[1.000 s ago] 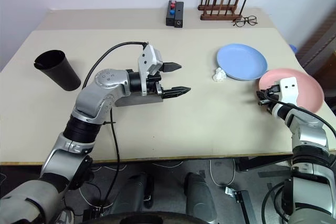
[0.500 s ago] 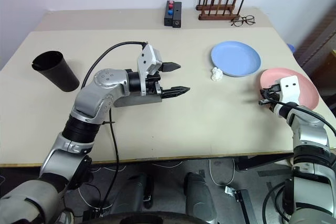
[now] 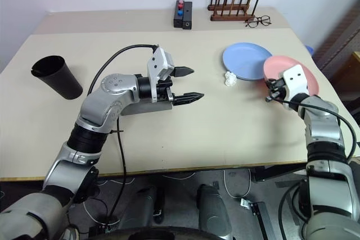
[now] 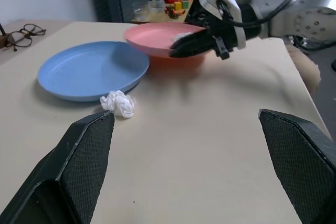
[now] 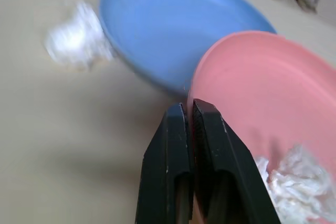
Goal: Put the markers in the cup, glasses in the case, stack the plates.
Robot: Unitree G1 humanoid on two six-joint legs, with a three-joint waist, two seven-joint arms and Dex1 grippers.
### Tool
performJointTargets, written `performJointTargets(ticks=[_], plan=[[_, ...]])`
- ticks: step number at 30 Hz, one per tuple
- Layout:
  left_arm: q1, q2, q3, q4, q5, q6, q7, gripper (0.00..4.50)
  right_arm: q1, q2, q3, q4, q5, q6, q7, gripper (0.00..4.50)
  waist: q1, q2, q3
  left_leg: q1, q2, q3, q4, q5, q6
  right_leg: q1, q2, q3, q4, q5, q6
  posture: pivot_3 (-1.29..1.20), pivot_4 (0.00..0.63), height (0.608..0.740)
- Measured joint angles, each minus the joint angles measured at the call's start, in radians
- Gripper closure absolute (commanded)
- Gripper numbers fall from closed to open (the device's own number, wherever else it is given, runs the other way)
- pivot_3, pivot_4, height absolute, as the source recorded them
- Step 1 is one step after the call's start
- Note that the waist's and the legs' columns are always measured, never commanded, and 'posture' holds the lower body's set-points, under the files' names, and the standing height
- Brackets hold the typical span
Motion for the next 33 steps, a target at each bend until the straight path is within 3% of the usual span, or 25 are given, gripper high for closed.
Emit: performJointTargets(ticks=[10, 17, 20, 26, 33], plan=[[0.026, 0.01, 0.002, -0.047, -0.001, 0.025, 0.025, 0.0, -0.243, 0.059, 0.104, 0.258, -0.091, -0.136, 0.064, 4.45, -0.003, 0.0, 0.0, 0.0, 0.0, 0.0, -0.001, 0.0, 0.0, 0.0, 0.0, 0.0, 0.0, 0.0, 0.0, 0.0, 0.15, 0.74], [0.053, 0.021, 0.004, -0.092, -0.002, 0.049, 0.055, 0.0, -0.323, 0.133, 0.167, 0.431, -0.161, -0.203, 0.076, 4.45, -0.001, 0.0, 0.0, 0.0, 0.0, 0.0, -0.001, 0.0, 0.0, 0.0, 0.0, 0.0, 0.0, 0.0, 0.0, 0.0, 0.15, 0.74], [0.071, 0.027, 0.01, -0.116, -0.003, 0.067, 0.07, 0.0, -0.345, 0.139, 0.173, 0.474, -0.178, -0.206, 0.076, 3.53, -0.002, 0.0, 0.0, 0.0, 0.0, 0.0, -0.001, 0.0, 0.0, 0.0, 0.0, 0.0, 0.0, 0.0, 0.0, 0.0, 0.15, 0.74], [0.088, 0.043, 0.021, -0.135, -0.022, 0.087, 0.093, 0.0, -0.371, 0.152, 0.171, 0.505, -0.188, -0.216, 0.026, 0.52, -0.004, 0.001, 0.001, 0.0, 0.0, 0.0, -0.001, 0.0, 0.0, 0.0, 0.0, 0.0, 0.0, 0.0, 0.0, 0.0, 0.15, 0.74], [0.09, 0.038, 0.02, -0.142, -0.027, 0.088, 0.107, 0.0, -0.395, 0.153, 0.153, 0.504, -0.18, -0.257, -0.023, 0.52, -0.004, 0.001, 0.001, 0.0, 0.0, 0.0, -0.001, 0.0, 0.0, 0.0, 0.0, 0.0, 0.0, 0.0, 0.0, 0.0, 0.15, 0.74]])
